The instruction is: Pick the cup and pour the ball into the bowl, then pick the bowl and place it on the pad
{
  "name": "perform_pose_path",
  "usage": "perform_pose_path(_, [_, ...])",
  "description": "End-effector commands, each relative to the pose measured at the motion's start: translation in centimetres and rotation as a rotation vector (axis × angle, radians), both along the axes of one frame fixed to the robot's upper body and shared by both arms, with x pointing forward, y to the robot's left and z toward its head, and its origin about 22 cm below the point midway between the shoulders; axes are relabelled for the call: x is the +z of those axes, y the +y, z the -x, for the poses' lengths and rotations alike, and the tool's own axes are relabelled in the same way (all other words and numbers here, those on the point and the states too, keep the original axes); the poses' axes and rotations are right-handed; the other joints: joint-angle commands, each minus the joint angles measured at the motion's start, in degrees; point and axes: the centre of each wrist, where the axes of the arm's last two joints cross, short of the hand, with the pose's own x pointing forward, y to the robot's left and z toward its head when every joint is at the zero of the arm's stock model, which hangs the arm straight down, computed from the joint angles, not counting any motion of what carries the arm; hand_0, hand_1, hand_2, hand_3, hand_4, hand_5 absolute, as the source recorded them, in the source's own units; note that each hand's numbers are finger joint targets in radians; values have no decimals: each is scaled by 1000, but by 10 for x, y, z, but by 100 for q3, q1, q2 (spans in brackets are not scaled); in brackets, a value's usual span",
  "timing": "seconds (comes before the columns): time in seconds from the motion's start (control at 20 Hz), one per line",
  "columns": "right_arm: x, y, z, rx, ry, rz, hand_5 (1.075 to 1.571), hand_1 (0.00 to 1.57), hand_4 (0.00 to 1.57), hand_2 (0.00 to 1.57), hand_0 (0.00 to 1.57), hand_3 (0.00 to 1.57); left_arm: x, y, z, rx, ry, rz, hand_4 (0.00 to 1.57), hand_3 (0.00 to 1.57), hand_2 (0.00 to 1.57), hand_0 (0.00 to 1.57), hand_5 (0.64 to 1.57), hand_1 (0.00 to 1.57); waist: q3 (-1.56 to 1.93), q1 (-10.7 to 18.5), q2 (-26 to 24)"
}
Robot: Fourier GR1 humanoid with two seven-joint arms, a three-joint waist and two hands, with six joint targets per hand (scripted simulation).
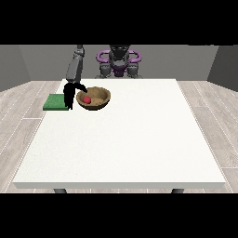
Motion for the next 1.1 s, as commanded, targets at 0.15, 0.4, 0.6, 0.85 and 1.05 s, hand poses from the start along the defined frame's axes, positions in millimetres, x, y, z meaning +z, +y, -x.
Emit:
perform_pose_path(0.15, [-10, 12, -11, -35, -17, -7, 1569, 0, 338, 0, 0, 0, 30, -7, 10, -34, -91, -11, 0, 0, 0, 0, 1531, 0, 24, 198, 434])
perform_pose_path(0.4, [-22, -6, 5, -64, -17, -11, 1566, 0, 294, 0, 0, 0, 37, -6, 17, -46, -67, -27, 0, 0, 0, 0, 1530, 0, 27, 354, 345])
perform_pose_path(0.6, [-13, 23, -5, -63, -14, 4, 1570, 0, 405, 0, 0, 0, 41, -15, 13, -74, -92, -9, 0, 0, 0, 0, 1541, 0, 22, 493, 491])
perform_pose_path(0.85, [2, 40, -12, -75, 14, 28, 1570, 0, 437, 0, 0, 0, 59, -16, 16, -86, -107, -7, 0, 0, 0, 0, 1540, 0, 19, 617, 536])
perform_pose_path(1.05, [-31, 44, 4, -119, 185, 9, 1553, 0, 490, 0, 0, 0, 69, -19, 22, -88, -96, -40, 0, 0, 0, 0, 1533, 0, 24, 658, 404])
